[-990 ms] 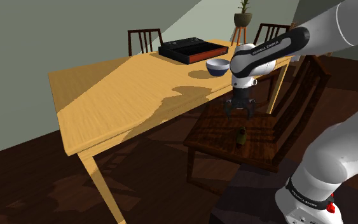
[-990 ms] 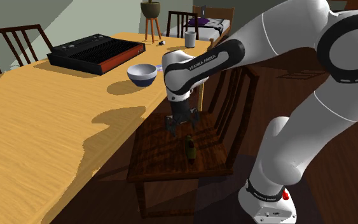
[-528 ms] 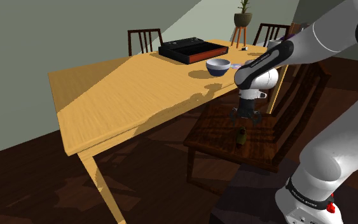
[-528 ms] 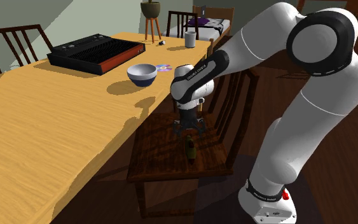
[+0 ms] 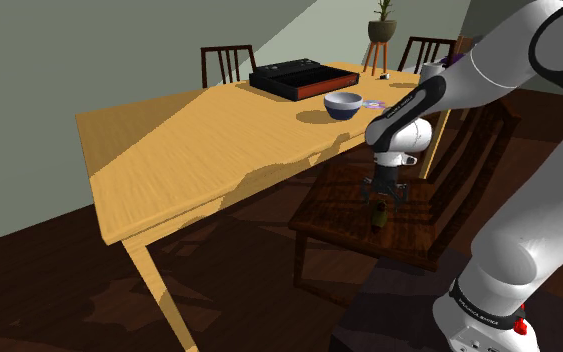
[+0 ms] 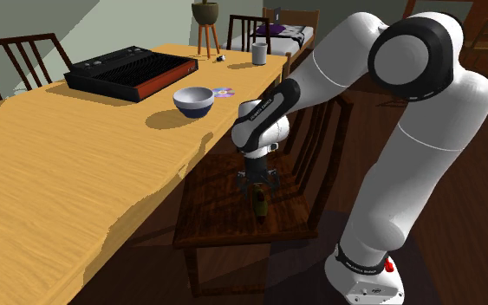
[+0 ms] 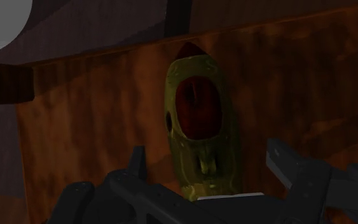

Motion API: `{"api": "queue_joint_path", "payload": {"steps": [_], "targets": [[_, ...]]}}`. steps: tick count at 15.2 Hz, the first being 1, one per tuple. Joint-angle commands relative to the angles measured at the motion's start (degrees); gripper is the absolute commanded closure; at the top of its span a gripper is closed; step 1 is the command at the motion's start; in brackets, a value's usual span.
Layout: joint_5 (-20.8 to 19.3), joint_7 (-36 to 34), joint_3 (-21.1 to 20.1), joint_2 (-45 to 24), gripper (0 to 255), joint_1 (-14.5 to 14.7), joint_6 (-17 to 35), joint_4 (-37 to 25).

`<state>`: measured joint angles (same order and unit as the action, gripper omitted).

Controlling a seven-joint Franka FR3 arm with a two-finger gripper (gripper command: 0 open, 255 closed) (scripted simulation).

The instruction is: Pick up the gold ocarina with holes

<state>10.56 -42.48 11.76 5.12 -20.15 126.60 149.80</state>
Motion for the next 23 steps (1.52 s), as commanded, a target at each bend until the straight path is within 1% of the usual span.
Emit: {"api": "queue_joint_path", "payload": {"steps": [1,10,23], "targets": [[0.15,0.07,-0.03,-0.28,255,0.05,0.34,0.04],[0.15,0.17,0.01,-0.35,255,0.02,0.46,0.11],[-2.91,-3.4,-0.31,8.42,255,-0.68,-10.81,-2.89]]}}
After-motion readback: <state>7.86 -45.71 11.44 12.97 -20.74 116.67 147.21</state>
